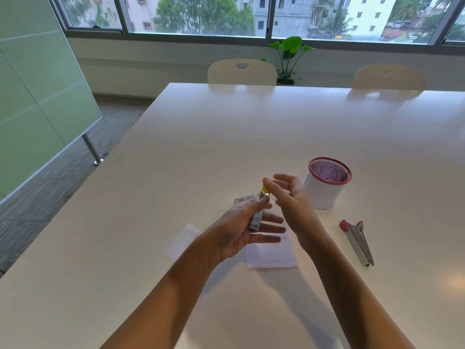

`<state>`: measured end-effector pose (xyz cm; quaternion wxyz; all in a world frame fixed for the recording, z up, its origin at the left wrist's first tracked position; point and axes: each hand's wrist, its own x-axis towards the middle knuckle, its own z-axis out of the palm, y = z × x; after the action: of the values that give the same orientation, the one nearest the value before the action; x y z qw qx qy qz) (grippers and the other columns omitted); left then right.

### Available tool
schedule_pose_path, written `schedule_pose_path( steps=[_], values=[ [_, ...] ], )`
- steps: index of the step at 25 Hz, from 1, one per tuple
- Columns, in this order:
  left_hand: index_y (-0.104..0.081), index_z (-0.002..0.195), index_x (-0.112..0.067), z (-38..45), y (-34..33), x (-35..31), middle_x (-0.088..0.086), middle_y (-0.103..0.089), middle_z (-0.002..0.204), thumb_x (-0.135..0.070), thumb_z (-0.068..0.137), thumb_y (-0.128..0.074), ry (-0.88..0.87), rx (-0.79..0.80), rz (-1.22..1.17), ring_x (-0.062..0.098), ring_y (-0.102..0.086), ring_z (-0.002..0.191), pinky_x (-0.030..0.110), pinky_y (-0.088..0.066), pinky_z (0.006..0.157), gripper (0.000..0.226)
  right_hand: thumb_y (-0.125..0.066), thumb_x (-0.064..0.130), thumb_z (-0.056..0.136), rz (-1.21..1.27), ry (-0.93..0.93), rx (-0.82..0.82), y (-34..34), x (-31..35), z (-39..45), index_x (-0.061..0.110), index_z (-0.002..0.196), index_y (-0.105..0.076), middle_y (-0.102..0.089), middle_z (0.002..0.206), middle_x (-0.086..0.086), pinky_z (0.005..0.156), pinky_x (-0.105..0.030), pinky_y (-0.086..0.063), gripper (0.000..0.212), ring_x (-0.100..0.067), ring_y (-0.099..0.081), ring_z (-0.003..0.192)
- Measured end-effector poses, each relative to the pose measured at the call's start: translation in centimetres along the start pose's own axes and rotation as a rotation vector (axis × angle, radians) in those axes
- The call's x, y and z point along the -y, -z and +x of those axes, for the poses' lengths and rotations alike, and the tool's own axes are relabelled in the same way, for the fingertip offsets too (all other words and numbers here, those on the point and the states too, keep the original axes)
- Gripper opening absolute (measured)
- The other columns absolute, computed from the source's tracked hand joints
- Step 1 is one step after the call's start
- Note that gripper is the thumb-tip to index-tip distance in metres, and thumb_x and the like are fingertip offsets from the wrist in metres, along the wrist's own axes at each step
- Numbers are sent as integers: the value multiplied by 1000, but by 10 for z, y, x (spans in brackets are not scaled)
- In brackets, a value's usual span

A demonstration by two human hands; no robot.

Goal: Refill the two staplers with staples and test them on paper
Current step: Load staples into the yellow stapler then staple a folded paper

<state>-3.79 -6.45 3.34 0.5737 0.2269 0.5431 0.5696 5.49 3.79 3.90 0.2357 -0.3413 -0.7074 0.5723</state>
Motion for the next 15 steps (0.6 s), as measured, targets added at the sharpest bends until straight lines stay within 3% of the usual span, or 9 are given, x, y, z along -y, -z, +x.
schedule_pose_path(
  steps=[3,7,15],
  values=[
    [-57,124,-11,0,-3,-3,19,-69,111,-36,100,-46,-43,19,33,29,-73,83,33,-62,74,37,-54,64,77,206,-217,128,-4,1,-1,20,141,-43,-52,144,-3,95,-35,-43,79,-28,-53,130],
    [-57,125,-13,1,-11,-3,9,-71,103,-31,101,-48,-74,-50,27,20,-73,72,27,-61,63,32,-55,63,76,472,-309,204,-4,1,0,22,119,-63,-68,127,3,94,-37,-53,60,-21,-67,113],
    [-57,126,-11,2,-20,2,8,-72,95,-30,102,-46,-123,-126,57,15,-72,64,27,-60,59,33,-62,52,86,602,-394,168,-2,-3,2,9,119,-68,-74,114,-6,72,-31,-61,55,-23,-74,99]
  ],
)
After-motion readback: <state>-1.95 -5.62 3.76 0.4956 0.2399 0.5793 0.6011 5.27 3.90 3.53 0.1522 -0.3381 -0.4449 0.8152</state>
